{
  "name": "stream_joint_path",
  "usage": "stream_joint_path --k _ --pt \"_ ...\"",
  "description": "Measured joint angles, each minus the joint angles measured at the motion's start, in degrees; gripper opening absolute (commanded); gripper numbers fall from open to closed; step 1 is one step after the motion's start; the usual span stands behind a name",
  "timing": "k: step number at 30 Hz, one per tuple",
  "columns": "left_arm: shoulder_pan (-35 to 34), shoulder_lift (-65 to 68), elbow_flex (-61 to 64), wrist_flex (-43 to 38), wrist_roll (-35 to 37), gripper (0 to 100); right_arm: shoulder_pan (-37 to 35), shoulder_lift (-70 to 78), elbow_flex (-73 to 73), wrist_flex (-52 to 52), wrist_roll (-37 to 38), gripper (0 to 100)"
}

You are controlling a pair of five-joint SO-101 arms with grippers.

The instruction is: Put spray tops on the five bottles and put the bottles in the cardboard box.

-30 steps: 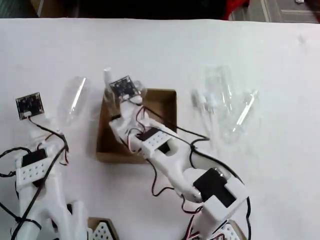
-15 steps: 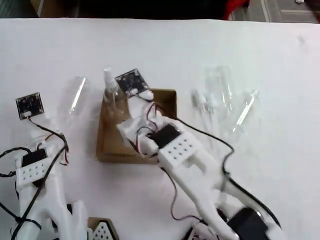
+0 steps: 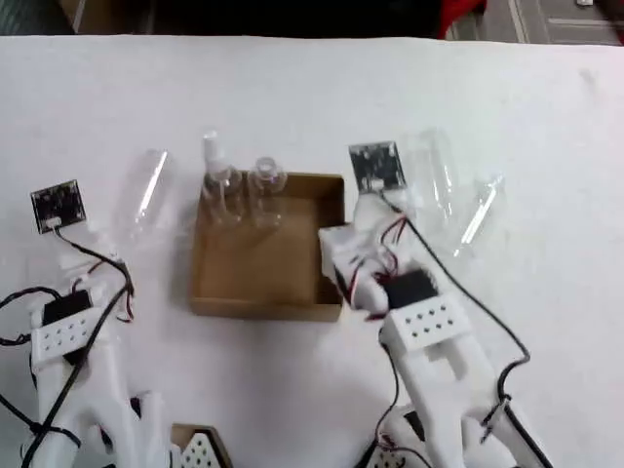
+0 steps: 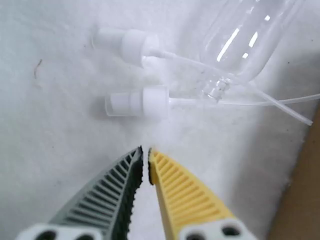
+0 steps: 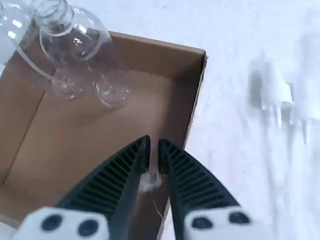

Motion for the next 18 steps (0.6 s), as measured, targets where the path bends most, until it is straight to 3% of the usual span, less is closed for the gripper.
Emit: stream_joint_path --k 6,18 --pt "0.00 0.00 0.00 0.00 0.00 2 -0.09 -4.92 11.87 -14.15 0.00 2.1" --pt "0.00 0.00 0.00 0.00 0.00 2 0.44 -11.16 14.77 -15.91 0.00 2.1"
